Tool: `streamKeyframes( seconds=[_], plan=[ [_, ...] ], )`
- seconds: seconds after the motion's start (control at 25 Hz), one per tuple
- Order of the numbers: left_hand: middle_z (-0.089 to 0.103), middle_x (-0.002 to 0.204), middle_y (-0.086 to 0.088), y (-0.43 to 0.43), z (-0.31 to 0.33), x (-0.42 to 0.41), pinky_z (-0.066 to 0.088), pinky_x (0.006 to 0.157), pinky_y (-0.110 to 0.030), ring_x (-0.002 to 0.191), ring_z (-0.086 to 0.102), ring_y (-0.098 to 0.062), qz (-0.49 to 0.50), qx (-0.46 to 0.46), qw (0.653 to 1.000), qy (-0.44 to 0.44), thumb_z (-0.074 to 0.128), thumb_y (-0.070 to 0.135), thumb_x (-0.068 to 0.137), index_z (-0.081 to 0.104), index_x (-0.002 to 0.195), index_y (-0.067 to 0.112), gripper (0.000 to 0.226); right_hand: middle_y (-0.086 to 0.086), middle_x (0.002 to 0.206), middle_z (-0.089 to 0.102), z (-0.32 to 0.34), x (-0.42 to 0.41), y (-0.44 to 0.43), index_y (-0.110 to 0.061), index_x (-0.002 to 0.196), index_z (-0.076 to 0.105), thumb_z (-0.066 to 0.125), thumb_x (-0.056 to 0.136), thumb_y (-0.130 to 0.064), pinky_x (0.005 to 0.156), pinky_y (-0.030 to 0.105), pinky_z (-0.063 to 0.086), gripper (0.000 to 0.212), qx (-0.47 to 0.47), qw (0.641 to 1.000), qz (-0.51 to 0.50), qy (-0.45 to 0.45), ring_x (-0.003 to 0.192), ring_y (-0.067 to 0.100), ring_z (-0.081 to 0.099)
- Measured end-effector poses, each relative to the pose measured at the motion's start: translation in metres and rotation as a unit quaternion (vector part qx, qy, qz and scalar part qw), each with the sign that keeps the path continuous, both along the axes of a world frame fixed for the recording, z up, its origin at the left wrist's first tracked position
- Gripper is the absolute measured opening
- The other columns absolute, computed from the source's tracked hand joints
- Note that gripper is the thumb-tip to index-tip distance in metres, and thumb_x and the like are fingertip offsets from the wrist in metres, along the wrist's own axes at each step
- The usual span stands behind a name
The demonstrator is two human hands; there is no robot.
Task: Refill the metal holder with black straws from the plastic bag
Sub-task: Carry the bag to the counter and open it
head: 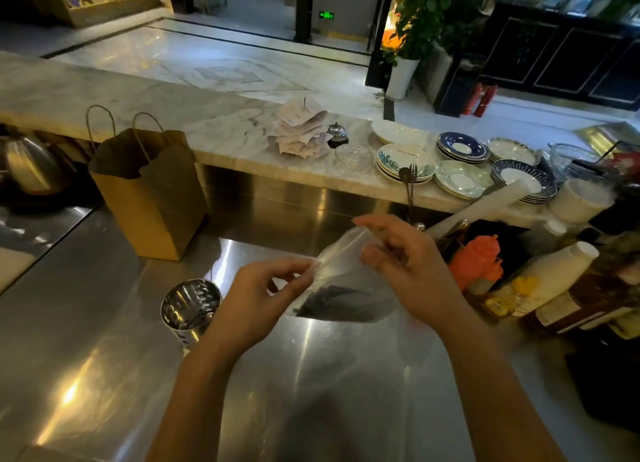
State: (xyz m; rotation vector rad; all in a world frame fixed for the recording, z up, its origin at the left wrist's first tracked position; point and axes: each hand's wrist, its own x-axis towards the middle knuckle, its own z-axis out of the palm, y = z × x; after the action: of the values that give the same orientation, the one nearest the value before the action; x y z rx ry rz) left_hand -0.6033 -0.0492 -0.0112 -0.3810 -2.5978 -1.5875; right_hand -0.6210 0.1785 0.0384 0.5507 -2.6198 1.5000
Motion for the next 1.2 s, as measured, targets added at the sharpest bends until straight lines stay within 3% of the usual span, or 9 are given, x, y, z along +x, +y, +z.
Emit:
streamKeyframes(
  seconds=[0.16, 0.24, 0.36, 0.44, 0.6, 0.72, 0.96, 1.08, 1.2],
  plan=[
    [0.076, 0.085, 0.001, 0.012, 0.004, 0.001, 0.056, 0.067, -0.022, 0.075, 0.07, -0.013, -0.061, 0.126, 0.986, -0.092, 0.063, 0.035, 0.079, 0.073, 0.092, 0.022, 0.021, -0.013, 0.093, 0.063, -0.003, -0.001, -0.001, -0.033, 0.121, 0.054, 0.06, 0.092, -0.013, 0.083, 0.009, 0.046, 0.035, 0.02, 0.998, -0.052, 0.028, 0.096, -0.002, 0.06],
    [0.076, 0.082, -0.002, 0.018, 0.001, -0.001, 0.056, 0.065, -0.024, 0.072, 0.072, -0.017, -0.062, 0.135, 0.983, -0.109, 0.066, 0.031, 0.079, 0.073, 0.087, 0.019, 0.016, -0.02, 0.099, 0.059, -0.007, -0.002, -0.006, -0.033, 0.118, 0.054, 0.06, 0.093, -0.017, 0.084, 0.004, 0.042, 0.031, 0.02, 0.994, -0.088, 0.055, 0.1, -0.009, 0.056],
    [0.076, 0.08, -0.004, 0.026, -0.005, -0.002, 0.056, 0.064, -0.023, 0.069, 0.072, -0.017, -0.044, 0.157, 0.979, -0.125, 0.07, 0.014, 0.084, 0.073, 0.084, 0.017, 0.004, -0.013, 0.104, 0.055, -0.018, -0.002, -0.009, -0.034, 0.105, 0.054, 0.061, 0.092, -0.024, 0.081, 0.011, 0.045, 0.019, 0.033, 0.983, -0.159, 0.085, 0.098, -0.001, 0.056],
    [0.076, 0.078, -0.006, 0.031, -0.006, -0.003, 0.056, 0.062, -0.022, 0.068, 0.072, -0.019, -0.029, 0.172, 0.975, -0.134, 0.07, 0.009, 0.085, 0.073, 0.081, 0.015, 0.007, -0.008, 0.093, 0.059, -0.024, 0.0, -0.008, -0.028, 0.091, 0.055, 0.062, 0.09, -0.032, 0.072, 0.018, 0.049, 0.008, 0.038, 0.98, -0.192, 0.035, 0.084, 0.004, 0.059],
    [0.075, 0.079, 0.002, 0.039, -0.011, -0.004, 0.058, 0.071, -0.026, 0.075, 0.072, -0.015, -0.013, 0.137, 0.98, -0.142, 0.074, 0.015, 0.082, 0.074, 0.08, 0.02, 0.006, -0.004, 0.082, 0.07, -0.029, 0.009, -0.015, -0.023, 0.088, 0.061, 0.059, 0.086, -0.05, 0.069, 0.027, 0.059, 0.027, 0.004, 0.975, -0.153, -0.16, 0.073, 0.005, 0.069],
    [0.075, 0.08, 0.006, 0.041, -0.017, -0.005, 0.059, 0.075, -0.03, 0.08, 0.071, -0.013, 0.0, 0.115, 0.982, -0.151, 0.075, 0.019, 0.081, 0.075, 0.078, 0.024, 0.006, -0.001, 0.089, 0.071, -0.029, 0.011, -0.021, -0.018, 0.094, 0.064, 0.063, 0.087, -0.042, 0.069, 0.032, 0.062, 0.025, -0.056, 0.969, -0.148, -0.192, 0.078, 0.009, 0.071],
    [0.075, 0.077, 0.0, 0.041, -0.014, 0.0, 0.055, 0.063, -0.02, 0.075, 0.072, -0.018, 0.01, 0.145, 0.974, -0.176, 0.076, 0.011, 0.08, 0.075, 0.077, 0.018, 0.007, -0.001, 0.086, 0.071, -0.037, 0.012, -0.027, -0.016, 0.092, 0.067, 0.061, 0.093, -0.021, 0.065, 0.02, 0.059, 0.009, -0.082, 0.966, -0.149, -0.194, 0.076, 0.006, 0.071],
    [0.075, 0.076, -0.001, 0.042, -0.012, 0.001, 0.055, 0.061, -0.02, 0.074, 0.073, -0.018, 0.01, 0.151, 0.97, -0.189, 0.075, 0.011, 0.081, 0.074, 0.077, 0.016, 0.006, 0.001, 0.086, 0.071, -0.036, 0.014, -0.025, -0.013, 0.091, 0.067, 0.058, 0.094, -0.014, 0.063, 0.018, 0.057, 0.01, -0.104, 0.962, -0.148, -0.202, 0.077, 0.007, 0.071],
    [0.075, 0.076, -0.001, 0.044, -0.012, 0.003, 0.054, 0.061, -0.02, 0.073, 0.072, -0.018, 0.005, 0.144, 0.973, -0.178, 0.076, 0.012, 0.081, 0.073, 0.078, 0.016, 0.005, 0.006, 0.091, 0.072, -0.035, 0.016, -0.026, -0.009, 0.097, 0.068, 0.06, 0.093, -0.015, 0.067, 0.024, 0.06, 0.011, -0.149, 0.95, -0.153, -0.227, 0.079, 0.013, 0.072]
  ],
)
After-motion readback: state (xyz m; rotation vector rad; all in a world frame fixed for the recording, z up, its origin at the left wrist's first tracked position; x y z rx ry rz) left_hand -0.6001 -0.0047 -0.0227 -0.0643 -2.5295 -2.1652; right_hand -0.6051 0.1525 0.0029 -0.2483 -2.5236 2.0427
